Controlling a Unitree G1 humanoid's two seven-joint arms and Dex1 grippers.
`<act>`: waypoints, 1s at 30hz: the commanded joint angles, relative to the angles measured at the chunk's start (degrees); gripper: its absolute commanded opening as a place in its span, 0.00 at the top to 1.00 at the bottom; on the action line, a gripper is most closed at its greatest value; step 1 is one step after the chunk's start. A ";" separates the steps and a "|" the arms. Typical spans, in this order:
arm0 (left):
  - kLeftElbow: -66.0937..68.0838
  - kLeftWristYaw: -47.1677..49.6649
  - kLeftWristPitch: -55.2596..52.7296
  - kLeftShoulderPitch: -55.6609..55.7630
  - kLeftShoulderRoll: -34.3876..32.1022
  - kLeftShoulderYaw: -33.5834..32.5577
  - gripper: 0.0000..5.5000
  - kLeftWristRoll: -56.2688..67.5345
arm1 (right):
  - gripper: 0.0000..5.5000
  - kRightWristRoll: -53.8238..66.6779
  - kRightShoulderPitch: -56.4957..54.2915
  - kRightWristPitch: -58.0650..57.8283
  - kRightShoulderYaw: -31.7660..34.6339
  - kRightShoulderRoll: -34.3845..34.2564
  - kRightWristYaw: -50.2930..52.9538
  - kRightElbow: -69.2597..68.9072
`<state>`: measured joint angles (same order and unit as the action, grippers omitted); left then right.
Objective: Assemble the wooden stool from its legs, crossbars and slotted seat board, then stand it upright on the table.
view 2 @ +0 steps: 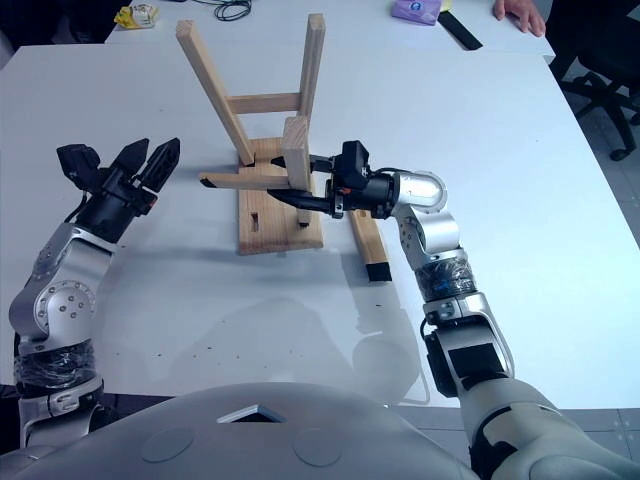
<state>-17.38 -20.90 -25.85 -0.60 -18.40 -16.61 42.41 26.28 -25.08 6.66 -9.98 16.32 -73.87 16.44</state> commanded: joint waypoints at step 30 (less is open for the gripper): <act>-4.49 1.68 -0.22 -5.02 1.21 -2.98 0.28 0.58 | 0.64 7.15 7.61 -20.37 1.59 6.98 3.46 -16.28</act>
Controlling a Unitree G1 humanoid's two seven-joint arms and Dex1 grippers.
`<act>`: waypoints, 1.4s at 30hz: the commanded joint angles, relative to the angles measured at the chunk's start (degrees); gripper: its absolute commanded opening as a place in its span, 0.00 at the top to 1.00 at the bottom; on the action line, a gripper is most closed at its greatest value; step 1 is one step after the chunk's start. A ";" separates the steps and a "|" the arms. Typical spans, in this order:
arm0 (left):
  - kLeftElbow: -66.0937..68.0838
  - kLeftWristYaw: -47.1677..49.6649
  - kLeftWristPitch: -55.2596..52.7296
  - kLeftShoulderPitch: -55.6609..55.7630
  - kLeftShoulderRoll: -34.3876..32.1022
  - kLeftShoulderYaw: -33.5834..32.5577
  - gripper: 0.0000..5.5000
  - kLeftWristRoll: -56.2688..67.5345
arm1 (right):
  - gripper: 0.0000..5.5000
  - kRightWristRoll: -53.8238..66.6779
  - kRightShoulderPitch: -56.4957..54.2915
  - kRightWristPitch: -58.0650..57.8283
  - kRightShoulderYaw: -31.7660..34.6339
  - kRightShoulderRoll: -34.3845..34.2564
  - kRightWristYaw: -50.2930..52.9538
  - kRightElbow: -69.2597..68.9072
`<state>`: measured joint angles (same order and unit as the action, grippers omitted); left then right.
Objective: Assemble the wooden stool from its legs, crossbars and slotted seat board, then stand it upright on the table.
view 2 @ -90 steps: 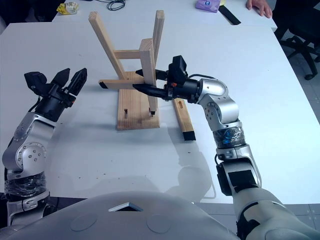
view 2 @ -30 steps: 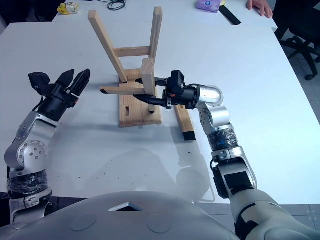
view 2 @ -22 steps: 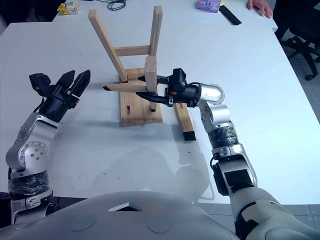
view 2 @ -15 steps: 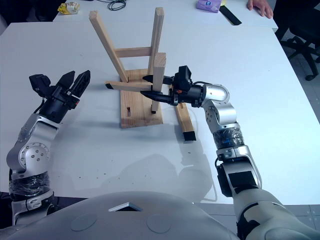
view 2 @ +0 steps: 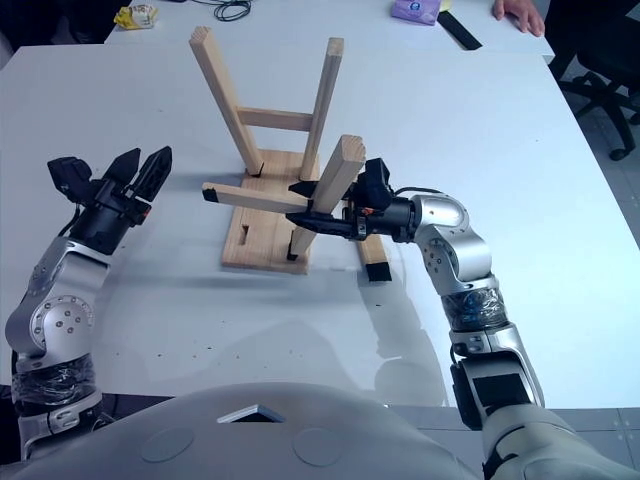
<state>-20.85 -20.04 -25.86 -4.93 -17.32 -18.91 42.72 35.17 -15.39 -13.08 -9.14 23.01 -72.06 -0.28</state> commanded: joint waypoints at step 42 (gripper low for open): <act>-5.09 3.48 2.57 -6.50 4.79 -0.32 0.28 -0.43 | 0.64 -7.62 -0.04 0.40 -2.90 3.00 6.80 -3.28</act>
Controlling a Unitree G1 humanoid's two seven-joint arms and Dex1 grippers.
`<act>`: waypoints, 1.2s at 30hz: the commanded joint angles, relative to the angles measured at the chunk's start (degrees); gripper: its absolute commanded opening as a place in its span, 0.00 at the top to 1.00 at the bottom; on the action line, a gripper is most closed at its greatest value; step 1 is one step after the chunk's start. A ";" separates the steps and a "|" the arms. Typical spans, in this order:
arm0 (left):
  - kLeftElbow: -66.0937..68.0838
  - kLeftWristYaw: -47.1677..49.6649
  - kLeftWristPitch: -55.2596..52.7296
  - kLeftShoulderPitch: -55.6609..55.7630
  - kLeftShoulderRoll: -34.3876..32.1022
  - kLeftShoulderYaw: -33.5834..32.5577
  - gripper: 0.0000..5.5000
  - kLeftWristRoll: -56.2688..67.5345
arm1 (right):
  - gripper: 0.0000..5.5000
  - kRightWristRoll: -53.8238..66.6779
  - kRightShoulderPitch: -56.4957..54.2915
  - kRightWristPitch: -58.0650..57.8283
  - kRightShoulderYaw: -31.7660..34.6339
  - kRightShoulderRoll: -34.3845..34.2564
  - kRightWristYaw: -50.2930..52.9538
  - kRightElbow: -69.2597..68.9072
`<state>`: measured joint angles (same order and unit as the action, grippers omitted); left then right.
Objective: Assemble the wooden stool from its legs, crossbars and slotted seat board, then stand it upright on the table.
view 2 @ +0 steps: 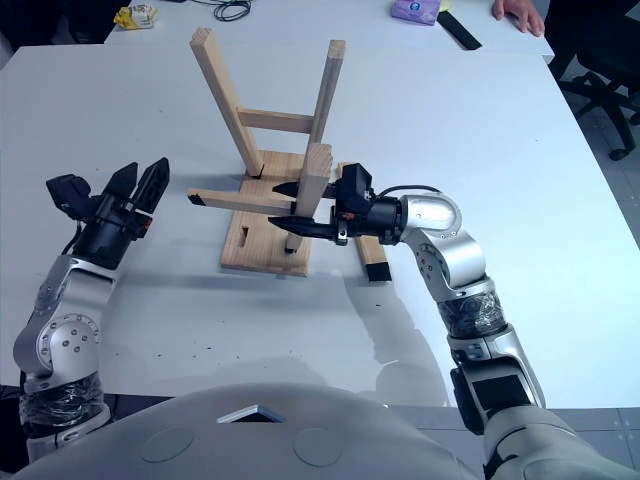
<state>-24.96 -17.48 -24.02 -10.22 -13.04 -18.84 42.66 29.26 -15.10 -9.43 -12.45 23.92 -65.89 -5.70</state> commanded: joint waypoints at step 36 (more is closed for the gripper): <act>-3.94 3.01 5.29 -6.16 4.00 0.34 0.28 -1.21 | 0.64 -6.54 -3.68 -11.93 -3.08 3.55 6.49 2.69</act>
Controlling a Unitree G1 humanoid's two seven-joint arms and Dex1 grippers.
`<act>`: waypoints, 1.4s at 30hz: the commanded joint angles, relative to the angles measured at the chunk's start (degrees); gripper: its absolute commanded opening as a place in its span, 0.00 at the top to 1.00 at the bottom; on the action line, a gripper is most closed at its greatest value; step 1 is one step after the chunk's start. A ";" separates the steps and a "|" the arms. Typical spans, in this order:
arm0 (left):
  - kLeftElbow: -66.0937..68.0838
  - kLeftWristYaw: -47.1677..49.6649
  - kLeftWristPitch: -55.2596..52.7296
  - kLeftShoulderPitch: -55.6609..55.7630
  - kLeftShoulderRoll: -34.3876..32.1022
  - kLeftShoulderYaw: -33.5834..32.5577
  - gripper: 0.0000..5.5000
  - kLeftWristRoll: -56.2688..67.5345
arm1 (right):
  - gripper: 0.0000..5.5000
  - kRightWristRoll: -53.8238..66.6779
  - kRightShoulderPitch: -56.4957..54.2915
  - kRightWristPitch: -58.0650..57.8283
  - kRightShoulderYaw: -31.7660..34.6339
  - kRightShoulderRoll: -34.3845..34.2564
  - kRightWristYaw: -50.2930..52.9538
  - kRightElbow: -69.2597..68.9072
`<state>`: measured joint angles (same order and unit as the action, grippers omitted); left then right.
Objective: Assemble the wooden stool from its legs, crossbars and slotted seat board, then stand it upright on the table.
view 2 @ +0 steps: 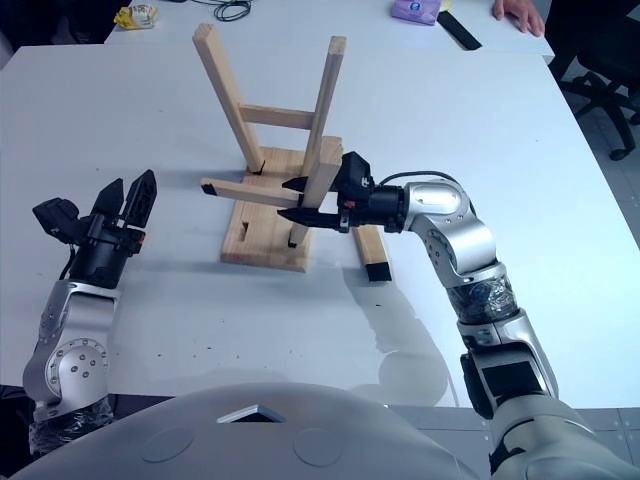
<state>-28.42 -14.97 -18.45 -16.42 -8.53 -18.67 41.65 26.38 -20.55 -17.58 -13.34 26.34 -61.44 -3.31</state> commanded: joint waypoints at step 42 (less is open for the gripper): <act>-2.53 1.79 -0.26 -0.26 0.36 2.08 0.28 0.81 | 0.64 -6.96 8.92 -6.68 -12.55 8.98 5.47 -0.29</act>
<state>-30.23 -13.78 -18.49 -16.91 -8.31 -17.25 42.30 23.40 -17.83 -14.80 -21.60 30.98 -53.59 -10.35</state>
